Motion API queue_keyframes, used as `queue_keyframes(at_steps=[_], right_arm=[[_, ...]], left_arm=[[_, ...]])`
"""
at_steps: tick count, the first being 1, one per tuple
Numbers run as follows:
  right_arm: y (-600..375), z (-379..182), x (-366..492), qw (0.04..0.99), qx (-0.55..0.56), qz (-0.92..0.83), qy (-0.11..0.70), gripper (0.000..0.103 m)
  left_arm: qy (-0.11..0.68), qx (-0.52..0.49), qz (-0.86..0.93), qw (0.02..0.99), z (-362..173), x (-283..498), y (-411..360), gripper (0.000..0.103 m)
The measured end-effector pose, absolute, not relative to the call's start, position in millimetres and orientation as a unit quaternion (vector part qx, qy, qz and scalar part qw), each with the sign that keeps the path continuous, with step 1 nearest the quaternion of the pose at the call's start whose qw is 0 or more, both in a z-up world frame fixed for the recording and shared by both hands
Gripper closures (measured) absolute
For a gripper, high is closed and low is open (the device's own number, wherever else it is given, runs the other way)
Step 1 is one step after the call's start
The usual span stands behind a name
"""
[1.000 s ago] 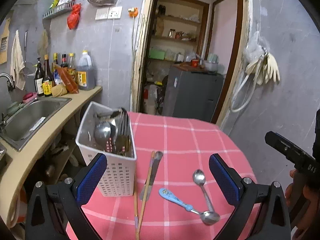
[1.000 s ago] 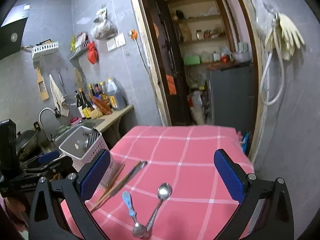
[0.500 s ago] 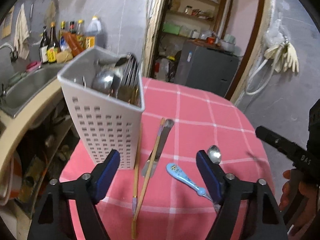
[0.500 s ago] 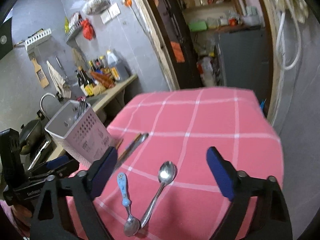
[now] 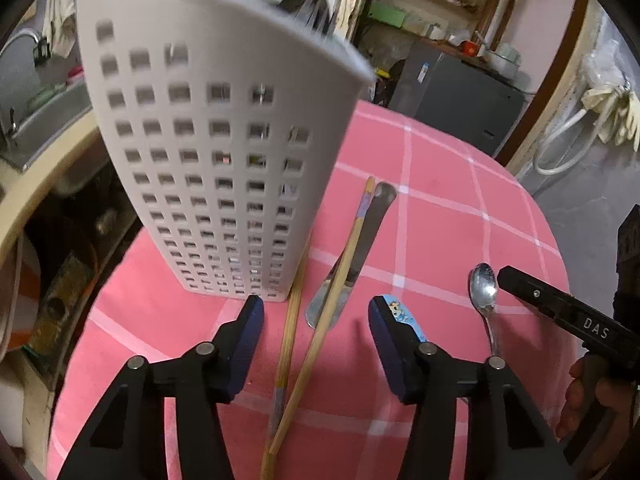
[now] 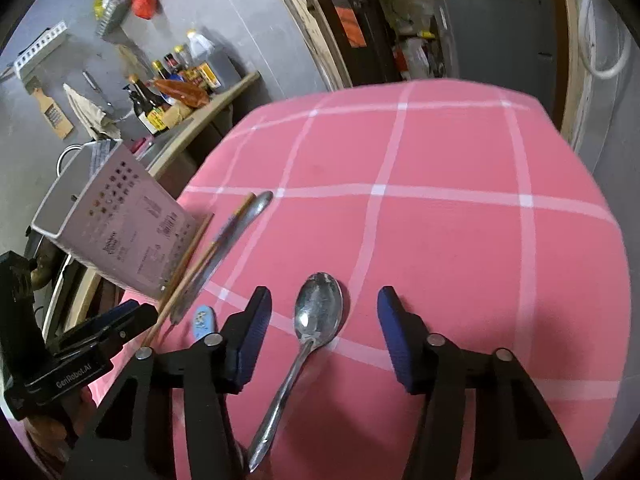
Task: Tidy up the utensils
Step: 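Move both tools back over the chopsticks and spoons on the tablecloth, then close the left tool on a wooden chopstick while the right tool grasps a silver spoon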
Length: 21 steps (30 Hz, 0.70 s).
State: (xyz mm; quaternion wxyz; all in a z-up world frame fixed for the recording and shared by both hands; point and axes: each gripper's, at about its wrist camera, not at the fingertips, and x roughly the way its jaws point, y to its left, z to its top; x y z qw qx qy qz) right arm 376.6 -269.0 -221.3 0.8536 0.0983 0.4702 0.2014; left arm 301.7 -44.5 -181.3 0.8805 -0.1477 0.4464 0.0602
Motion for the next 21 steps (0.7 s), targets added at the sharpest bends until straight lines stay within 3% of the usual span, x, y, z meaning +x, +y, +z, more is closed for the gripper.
queue_keyframes(at_steps=[16, 21], right_arm=[[-251, -240, 387, 0.823, 0.12, 0.229, 0.505, 0.079], [-247, -242, 383, 0.817, 0.12, 0.237, 0.511, 0.083]], left_arm=[[0.493, -0.19, 0.057, 0.847, -201, 318, -34, 0.074], [0.509, -0.176, 0.05, 0.841, -201, 322, -40, 0.087]])
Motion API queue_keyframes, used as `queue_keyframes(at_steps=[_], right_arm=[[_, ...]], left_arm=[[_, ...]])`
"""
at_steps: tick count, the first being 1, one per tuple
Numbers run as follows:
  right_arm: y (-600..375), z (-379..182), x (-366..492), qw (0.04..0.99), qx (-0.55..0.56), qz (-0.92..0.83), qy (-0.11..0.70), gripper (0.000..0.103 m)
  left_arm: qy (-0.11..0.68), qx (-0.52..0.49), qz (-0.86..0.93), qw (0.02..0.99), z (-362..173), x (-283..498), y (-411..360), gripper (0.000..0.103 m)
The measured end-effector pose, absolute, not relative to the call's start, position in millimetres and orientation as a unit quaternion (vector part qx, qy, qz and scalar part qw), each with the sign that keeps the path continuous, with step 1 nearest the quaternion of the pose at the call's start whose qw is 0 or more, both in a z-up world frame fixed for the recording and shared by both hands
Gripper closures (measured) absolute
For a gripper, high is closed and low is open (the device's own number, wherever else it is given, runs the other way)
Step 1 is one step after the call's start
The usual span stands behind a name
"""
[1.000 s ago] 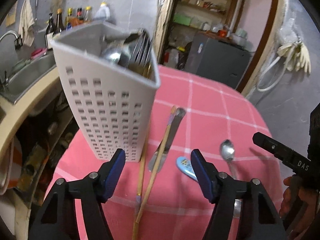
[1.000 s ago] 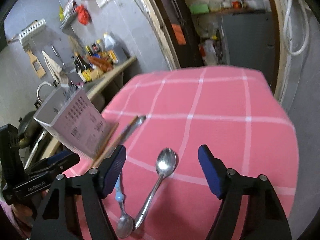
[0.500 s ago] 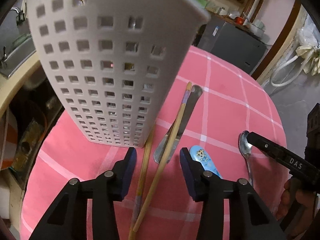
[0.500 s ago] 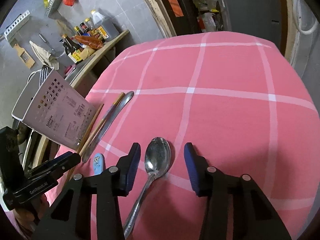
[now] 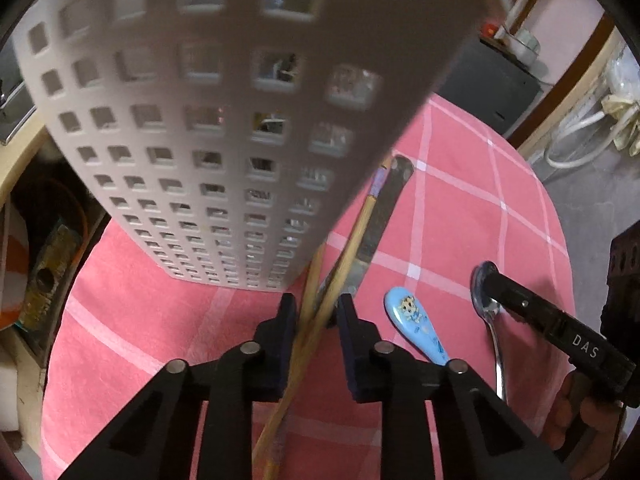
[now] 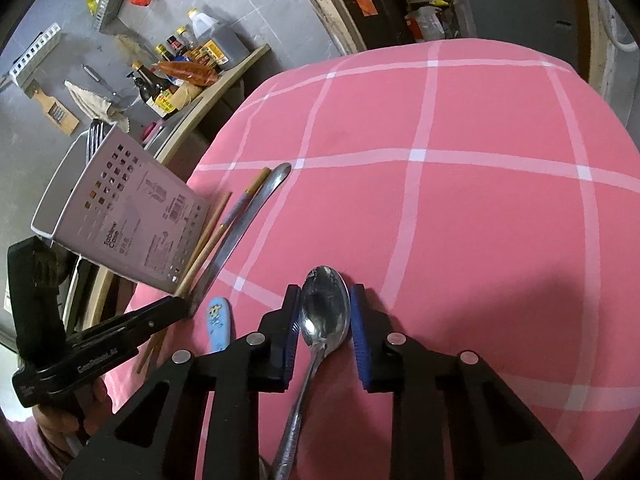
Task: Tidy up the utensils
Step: 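Close the left tool on a wooden chopstick while the right tool grasps a silver spoon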
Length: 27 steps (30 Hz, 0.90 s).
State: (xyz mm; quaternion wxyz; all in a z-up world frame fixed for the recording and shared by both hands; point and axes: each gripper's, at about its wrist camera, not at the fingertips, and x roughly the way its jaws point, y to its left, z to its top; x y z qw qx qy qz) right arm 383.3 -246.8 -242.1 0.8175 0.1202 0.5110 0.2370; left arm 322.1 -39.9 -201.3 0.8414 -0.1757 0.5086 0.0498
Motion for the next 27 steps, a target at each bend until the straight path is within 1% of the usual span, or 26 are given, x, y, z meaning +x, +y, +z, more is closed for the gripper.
queue_keyframes(at_steps=[4, 10, 15, 18, 27], right_arm=[[-241, -243, 379, 0.811, 0.119, 0.244, 0.518, 0.09], [-238, -245, 371, 0.805, 0.116, 0.246, 0.528, 0.098], [-238, -244, 363, 0.799, 0.124, 0.247, 0.534, 0.099], [-238, -245, 362, 0.797, 0.119, 0.248, 0.538, 0.099], [-236, -247, 379, 0.775, 0.106, 0.275, 0.559, 0.099]], left_arm=[[0.518, -0.164, 0.042, 0.838, -199, 323, -47, 0.094], [0.532, -0.163, 0.017, 0.831, -199, 312, -61, 0.096], [0.55, -0.187, -0.01, 0.814, -199, 306, -61, 0.096], [0.569, -0.185, -0.026, 0.801, -203, 312, -56, 0.096], [0.59, -0.183, -0.051, 0.785, -206, 335, -56, 0.095]])
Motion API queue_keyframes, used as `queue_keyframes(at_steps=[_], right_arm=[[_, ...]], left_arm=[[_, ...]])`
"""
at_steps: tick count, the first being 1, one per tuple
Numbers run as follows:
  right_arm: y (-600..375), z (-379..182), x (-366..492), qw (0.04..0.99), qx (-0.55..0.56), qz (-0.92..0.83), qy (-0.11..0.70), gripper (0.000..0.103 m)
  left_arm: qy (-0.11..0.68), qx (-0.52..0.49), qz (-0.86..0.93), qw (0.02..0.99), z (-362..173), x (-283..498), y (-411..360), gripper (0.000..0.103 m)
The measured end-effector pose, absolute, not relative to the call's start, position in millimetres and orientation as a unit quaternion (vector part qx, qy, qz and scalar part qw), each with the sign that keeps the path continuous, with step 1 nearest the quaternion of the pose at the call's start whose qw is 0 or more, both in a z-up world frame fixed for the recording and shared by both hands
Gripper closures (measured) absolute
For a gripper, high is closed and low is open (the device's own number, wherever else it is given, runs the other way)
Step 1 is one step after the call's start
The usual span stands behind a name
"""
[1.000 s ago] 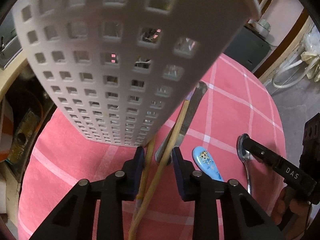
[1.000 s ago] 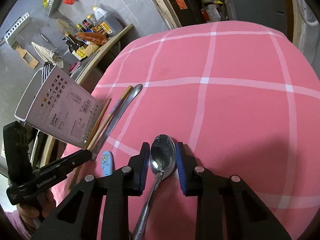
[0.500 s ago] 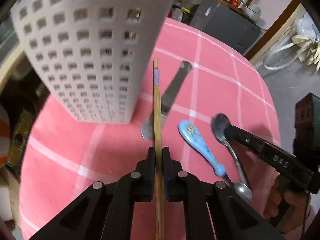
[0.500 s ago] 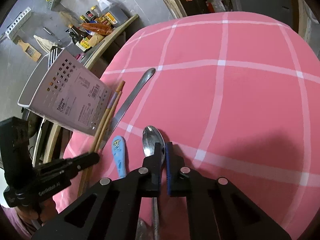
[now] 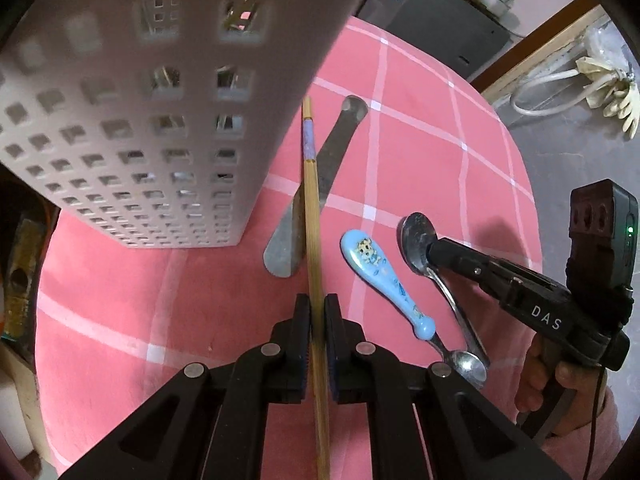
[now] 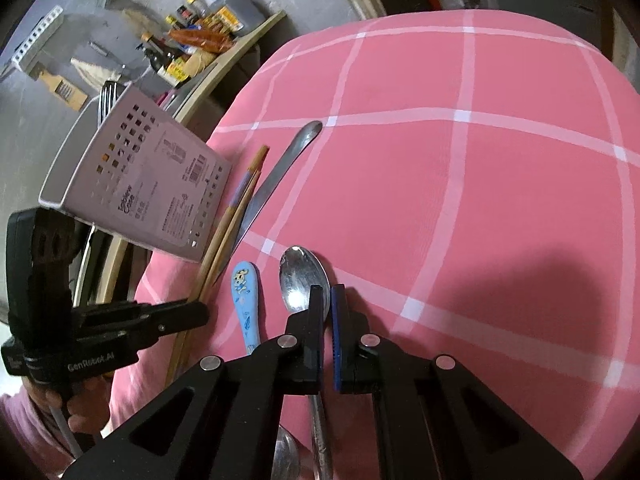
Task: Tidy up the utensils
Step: 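Close the left tool on a wooden chopstick while the right tool grasps a silver spoon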
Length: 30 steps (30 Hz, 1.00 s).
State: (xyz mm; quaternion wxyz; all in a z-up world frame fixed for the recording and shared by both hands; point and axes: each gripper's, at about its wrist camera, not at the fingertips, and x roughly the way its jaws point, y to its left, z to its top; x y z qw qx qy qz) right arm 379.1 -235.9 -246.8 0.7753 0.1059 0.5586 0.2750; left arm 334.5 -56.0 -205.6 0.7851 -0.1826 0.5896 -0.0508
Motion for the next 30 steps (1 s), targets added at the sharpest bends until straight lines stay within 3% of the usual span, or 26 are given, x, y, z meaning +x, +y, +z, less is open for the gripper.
queue_keyframes(at_steps=[15, 23, 30], right_arm=[[-228, -253, 406, 0.719, 0.102, 0.358, 0.586, 0.095], [-214, -247, 406, 0.724, 0.048, 0.367, 0.583, 0.094], [-208, -237, 389, 0.743, 0.029, 0.355, 0.567, 0.101]], left_arm=[[0.589, -0.197, -0.047, 0.782, -208, 324, -43, 0.096], [0.585, -0.183, -0.04, 0.789, -204, 316, -39, 0.096], [0.583, -0.175, -0.047, 0.792, -200, 314, -49, 0.096]])
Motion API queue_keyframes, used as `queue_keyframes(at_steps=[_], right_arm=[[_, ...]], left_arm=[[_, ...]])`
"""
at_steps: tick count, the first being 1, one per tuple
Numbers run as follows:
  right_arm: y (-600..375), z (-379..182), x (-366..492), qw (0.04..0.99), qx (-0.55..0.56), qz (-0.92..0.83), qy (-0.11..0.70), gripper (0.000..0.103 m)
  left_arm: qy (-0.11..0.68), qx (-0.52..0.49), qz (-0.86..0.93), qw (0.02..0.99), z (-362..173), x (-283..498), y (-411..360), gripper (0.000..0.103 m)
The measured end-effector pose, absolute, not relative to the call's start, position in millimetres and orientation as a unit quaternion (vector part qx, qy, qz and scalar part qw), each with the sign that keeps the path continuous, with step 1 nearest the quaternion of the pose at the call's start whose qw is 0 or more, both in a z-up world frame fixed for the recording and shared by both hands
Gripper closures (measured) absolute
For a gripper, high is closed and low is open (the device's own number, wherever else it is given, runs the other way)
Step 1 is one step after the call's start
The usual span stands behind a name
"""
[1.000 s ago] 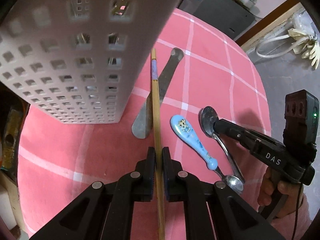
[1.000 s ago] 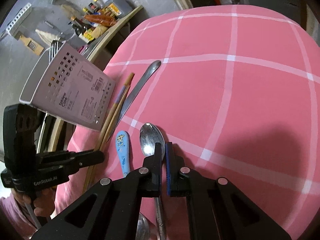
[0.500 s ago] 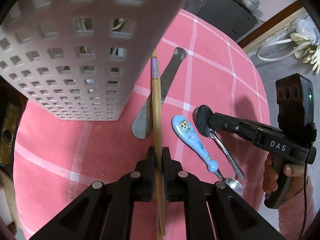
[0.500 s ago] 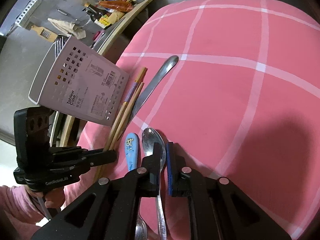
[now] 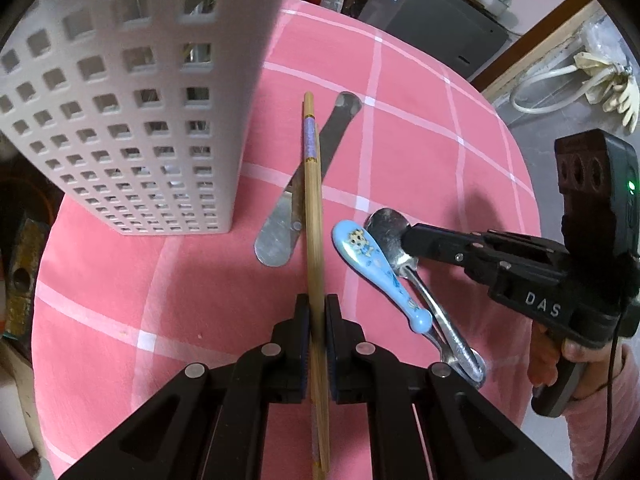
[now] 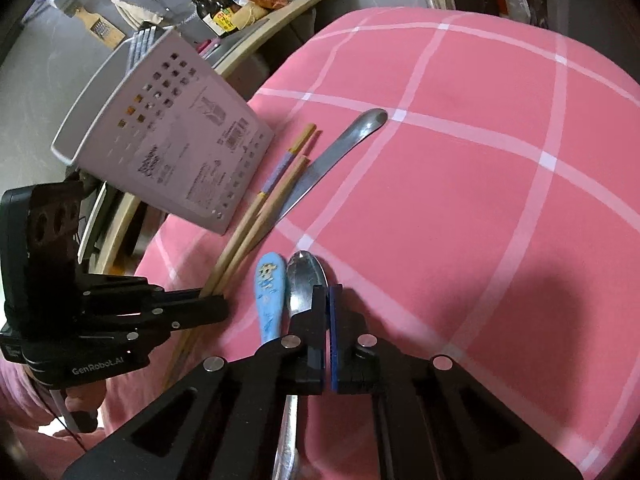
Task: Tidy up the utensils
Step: 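Close the left tool on a wooden chopstick while the right tool grasps a silver spoon, then lift the chopstick with the left tool while the right tool carries the spoon to the caddy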
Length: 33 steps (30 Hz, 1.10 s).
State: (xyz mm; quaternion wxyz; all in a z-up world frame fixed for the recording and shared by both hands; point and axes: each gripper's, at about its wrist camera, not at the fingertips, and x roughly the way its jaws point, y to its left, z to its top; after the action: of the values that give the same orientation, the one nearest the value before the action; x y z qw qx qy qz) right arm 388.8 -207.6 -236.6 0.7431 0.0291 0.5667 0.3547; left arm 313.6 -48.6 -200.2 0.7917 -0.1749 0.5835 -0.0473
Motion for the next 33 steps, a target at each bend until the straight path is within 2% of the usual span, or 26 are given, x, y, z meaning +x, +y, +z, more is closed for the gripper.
queue_keyframes(at_steps=[7, 16, 33], right_arm=[[-217, -218, 364, 0.776, 0.032, 0.324, 0.54, 0.102], [-251, -179, 336, 0.848, 0.062, 0.243, 0.468, 0.102], [-256, -52, 312, 0.932, 0.151, 0.202, 0.261, 0.102]], left_arm=[[0.571, -0.16, -0.058, 0.803, -191, 306, -54, 0.096], [0.542, -0.153, -0.103, 0.82, -168, 293, -62, 0.096], [0.369, -0.186, -0.142, 0.899, -34, 298, -17, 0.096]])
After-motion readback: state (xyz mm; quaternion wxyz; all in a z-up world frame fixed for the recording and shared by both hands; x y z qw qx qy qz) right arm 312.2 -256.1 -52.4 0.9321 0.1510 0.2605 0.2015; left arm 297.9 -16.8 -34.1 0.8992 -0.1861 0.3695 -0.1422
